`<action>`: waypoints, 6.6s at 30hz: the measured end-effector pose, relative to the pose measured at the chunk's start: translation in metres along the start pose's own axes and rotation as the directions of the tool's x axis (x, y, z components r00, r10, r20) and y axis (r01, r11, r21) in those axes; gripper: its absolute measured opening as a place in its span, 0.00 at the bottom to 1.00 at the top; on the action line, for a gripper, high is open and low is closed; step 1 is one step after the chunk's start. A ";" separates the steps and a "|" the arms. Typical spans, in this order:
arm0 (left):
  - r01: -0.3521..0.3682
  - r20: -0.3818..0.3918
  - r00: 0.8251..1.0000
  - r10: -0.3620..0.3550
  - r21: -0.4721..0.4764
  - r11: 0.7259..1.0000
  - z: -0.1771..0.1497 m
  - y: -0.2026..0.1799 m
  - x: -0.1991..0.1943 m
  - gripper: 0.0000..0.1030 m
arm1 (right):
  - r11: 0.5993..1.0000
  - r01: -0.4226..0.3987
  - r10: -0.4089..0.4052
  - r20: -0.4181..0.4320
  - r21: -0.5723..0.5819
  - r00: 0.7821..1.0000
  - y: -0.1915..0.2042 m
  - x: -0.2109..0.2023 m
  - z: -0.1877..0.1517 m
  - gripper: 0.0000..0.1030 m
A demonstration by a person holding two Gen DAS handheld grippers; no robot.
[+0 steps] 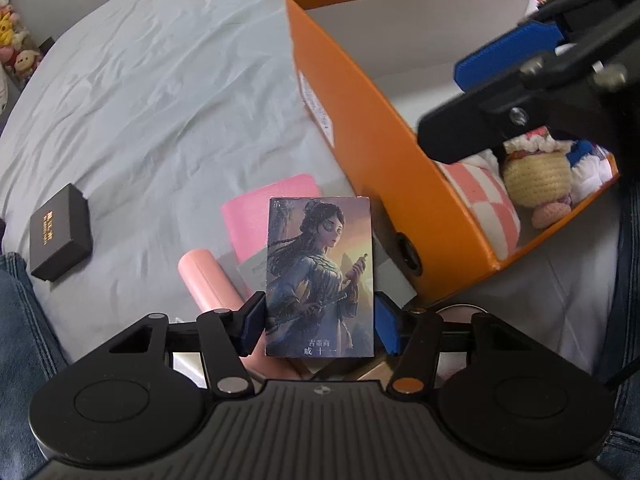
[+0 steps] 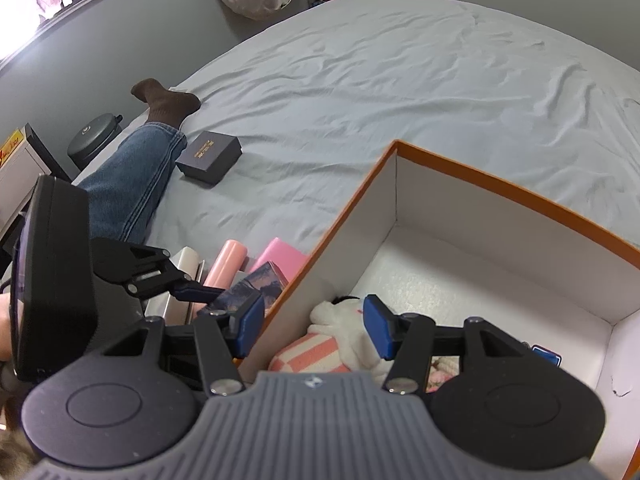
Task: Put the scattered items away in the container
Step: 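Grasp the picture card with the left tool and lift it, then grasp the grey painting notebook with the right tool while the left tool holds the card, then lift the notebook with the right tool while the left tool carries the card over the shoebox, then lower the card into the shoebox and open the left tool while the right tool lowers the notebook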
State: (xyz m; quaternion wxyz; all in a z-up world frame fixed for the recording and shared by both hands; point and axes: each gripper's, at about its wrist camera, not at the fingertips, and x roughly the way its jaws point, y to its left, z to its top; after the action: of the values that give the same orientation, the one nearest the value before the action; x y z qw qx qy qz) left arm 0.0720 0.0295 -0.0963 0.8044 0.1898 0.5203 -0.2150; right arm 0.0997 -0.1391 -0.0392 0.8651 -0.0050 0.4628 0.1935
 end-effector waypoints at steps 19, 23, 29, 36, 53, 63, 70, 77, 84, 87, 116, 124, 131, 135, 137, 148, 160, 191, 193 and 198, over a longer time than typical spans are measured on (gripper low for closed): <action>0.001 0.075 0.997 0.015 -0.214 0.977 -0.012 0.060 -0.053 0.63 | 0.882 -0.088 0.070 -0.055 -0.463 0.996 0.044 0.023 0.030 0.55; -0.018 0.059 0.998 0.033 -0.233 0.972 -0.020 0.066 -0.056 0.63 | 0.793 -0.189 0.083 -0.205 -0.578 0.975 0.065 0.046 0.041 0.56; -0.039 0.053 0.997 0.055 -0.267 0.963 -0.029 0.075 -0.057 0.63 | 0.681 -0.285 -0.012 -0.400 -0.675 0.917 0.088 0.098 0.049 0.56; -0.037 0.054 0.997 0.055 -0.281 0.959 -0.034 0.078 -0.051 0.63 | 0.648 -0.326 -0.131 -0.522 -0.688 0.843 0.096 0.144 0.043 0.73; -0.124 0.062 0.987 0.148 -0.291 0.949 -0.029 0.060 -0.052 0.63 | 0.802 -0.276 -0.140 -0.616 -0.530 0.775 0.076 0.177 0.040 0.86; -0.124 0.077 0.985 0.156 -0.314 0.941 -0.034 0.055 -0.056 0.63 | 0.789 -0.281 -0.118 -0.583 -0.547 0.804 0.077 0.141 0.035 0.43; -0.098 0.085 0.988 0.128 -0.291 0.952 -0.035 0.047 -0.061 0.63 | 0.778 -0.317 -0.076 -0.583 -0.542 0.809 0.076 0.115 0.041 0.31; -0.082 0.091 0.990 0.110 -0.268 0.960 -0.036 0.034 -0.063 0.63 | 0.768 -0.366 -0.032 -0.602 -0.525 0.798 0.072 0.106 0.042 0.33; -0.071 0.089 0.991 0.100 -0.284 0.956 -0.039 0.035 -0.067 0.63 | 0.761 -0.443 0.038 -0.650 -0.473 0.759 0.074 0.110 0.028 0.30; -0.076 0.090 0.990 0.106 -0.293 0.953 -0.040 0.036 -0.069 0.63 | 0.767 -0.427 0.029 -0.639 -0.478 0.769 0.072 0.106 0.029 0.18; -0.021 0.267 0.955 0.127 -0.368 0.929 0.000 0.045 -0.117 0.63 | 0.982 -0.165 0.155 -0.108 -0.095 0.982 0.036 -0.021 0.058 0.17; 0.053 0.329 0.943 0.059 -0.323 0.945 0.027 0.042 -0.128 0.63 | 0.992 -0.123 0.120 0.065 0.040 0.991 -0.003 -0.061 0.061 0.17; 0.136 0.351 0.935 -0.046 -0.237 0.962 0.065 0.020 -0.122 0.63 | 0.987 -0.055 0.032 0.146 0.151 0.989 -0.036 -0.083 0.045 0.17; 0.221 0.309 0.940 -0.146 -0.224 0.949 0.092 0.011 -0.103 0.63 | 0.978 -0.004 -0.030 0.160 0.209 0.987 -0.055 -0.082 0.032 0.17; 0.272 0.282 0.937 -0.204 -0.228 0.935 0.105 0.007 -0.091 0.63 | 0.968 0.034 -0.078 0.167 0.248 0.983 -0.067 -0.082 0.023 0.17; 0.372 0.174 0.927 -0.332 -0.320 0.871 0.150 -0.010 -0.018 0.63 | 0.862 0.040 -0.153 0.183 0.506 0.971 -0.127 -0.065 -0.017 0.17; 0.228 0.086 0.974 -0.212 -0.314 0.922 0.155 -0.023 0.023 0.63 | 0.771 -0.074 -0.073 0.203 0.632 0.976 -0.148 -0.016 -0.032 0.17; 0.045 -0.084 0.995 -0.055 -0.112 0.993 0.168 -0.059 0.051 0.65 | 0.650 -0.127 -0.003 0.170 0.750 0.985 -0.171 0.015 -0.048 0.17; 0.047 -0.083 0.995 -0.055 -0.093 0.995 0.168 -0.060 0.050 0.65 | 0.638 -0.136 0.003 0.174 0.758 0.985 -0.172 0.015 -0.050 0.17; 0.067 -0.073 0.995 -0.074 -0.095 0.993 0.166 -0.057 0.046 0.65 | 0.633 -0.130 -0.006 0.173 0.763 0.985 -0.173 0.013 -0.052 0.17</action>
State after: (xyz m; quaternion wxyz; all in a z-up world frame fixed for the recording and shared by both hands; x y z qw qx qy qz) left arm 0.1833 -0.1132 -0.0791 0.7838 0.1421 0.5663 -0.2117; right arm 0.1231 -0.3043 -0.1086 0.8109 0.3962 0.4306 0.0067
